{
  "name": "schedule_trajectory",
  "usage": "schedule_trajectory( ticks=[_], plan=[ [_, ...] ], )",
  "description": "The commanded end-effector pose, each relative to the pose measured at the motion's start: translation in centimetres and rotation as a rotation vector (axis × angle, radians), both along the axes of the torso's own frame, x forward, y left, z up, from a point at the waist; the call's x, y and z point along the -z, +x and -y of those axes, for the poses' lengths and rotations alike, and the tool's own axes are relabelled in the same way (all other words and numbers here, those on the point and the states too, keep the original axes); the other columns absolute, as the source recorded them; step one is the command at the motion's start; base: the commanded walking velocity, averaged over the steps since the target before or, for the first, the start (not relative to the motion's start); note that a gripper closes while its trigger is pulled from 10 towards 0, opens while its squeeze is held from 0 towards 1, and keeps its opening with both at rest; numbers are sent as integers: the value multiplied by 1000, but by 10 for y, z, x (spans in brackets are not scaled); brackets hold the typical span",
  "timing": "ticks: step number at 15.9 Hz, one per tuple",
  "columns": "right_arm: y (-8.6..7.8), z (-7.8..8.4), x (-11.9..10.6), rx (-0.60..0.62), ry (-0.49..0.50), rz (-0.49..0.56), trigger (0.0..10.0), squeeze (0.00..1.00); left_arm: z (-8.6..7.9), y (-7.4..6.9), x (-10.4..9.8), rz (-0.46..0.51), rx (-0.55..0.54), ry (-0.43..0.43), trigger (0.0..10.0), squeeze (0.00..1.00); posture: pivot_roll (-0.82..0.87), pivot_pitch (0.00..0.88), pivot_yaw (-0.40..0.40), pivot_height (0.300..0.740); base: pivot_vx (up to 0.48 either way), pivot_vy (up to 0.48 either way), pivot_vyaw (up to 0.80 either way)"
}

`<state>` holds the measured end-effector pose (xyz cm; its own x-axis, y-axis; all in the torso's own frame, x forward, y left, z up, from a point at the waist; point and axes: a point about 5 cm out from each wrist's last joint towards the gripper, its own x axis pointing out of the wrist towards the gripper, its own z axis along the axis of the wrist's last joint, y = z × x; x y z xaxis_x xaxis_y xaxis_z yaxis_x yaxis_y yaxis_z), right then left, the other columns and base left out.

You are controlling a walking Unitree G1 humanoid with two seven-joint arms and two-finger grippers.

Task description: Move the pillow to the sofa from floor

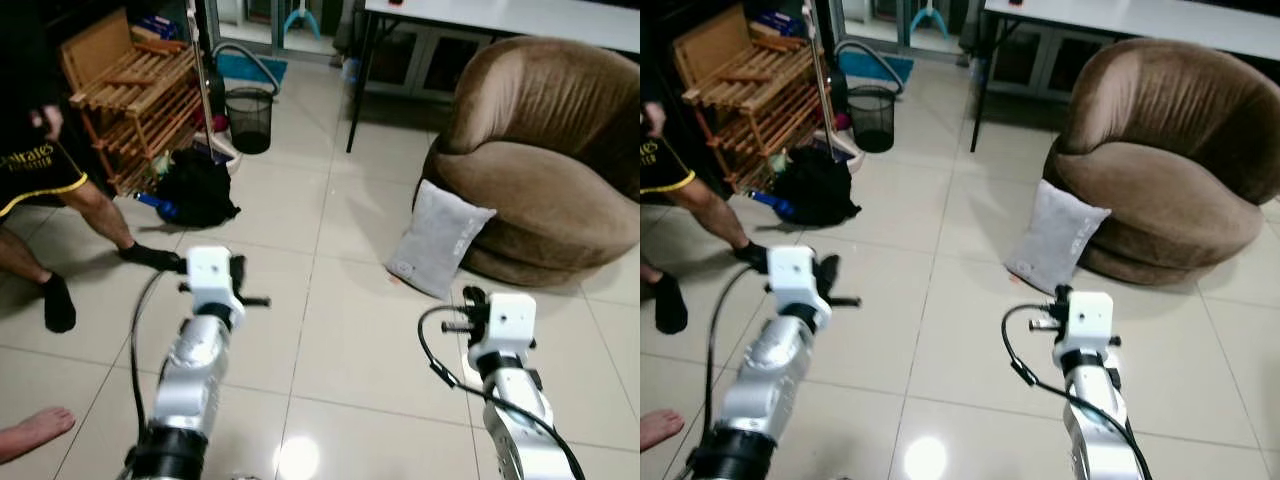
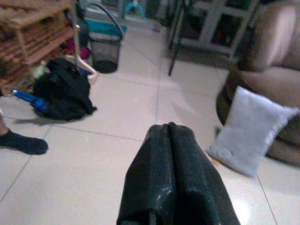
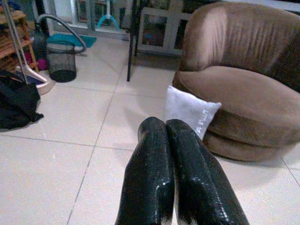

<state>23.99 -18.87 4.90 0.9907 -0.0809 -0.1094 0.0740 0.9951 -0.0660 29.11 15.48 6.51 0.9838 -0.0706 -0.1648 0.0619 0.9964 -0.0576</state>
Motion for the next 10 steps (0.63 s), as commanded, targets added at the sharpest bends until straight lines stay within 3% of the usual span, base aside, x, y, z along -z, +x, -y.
schedule_trajectory(
  ticks=[1,8,10],
  plan=[
    [2,3,-5,6,-8,19,10000,0,0,1,-3,7,-1,18,10000,0,-32,55,-72,740,375,296,0],
    [2,2,-5,9,-1,17,10000,0,0,2,-2,-3,27,44,10000,0,-37,56,-61,740,383,288,0],
    [1,-3,-6,-16,10,23,10000,0,1,1,-3,-5,42,42,10000,0,-34,59,-58,740,416,120,606]
  ],
)
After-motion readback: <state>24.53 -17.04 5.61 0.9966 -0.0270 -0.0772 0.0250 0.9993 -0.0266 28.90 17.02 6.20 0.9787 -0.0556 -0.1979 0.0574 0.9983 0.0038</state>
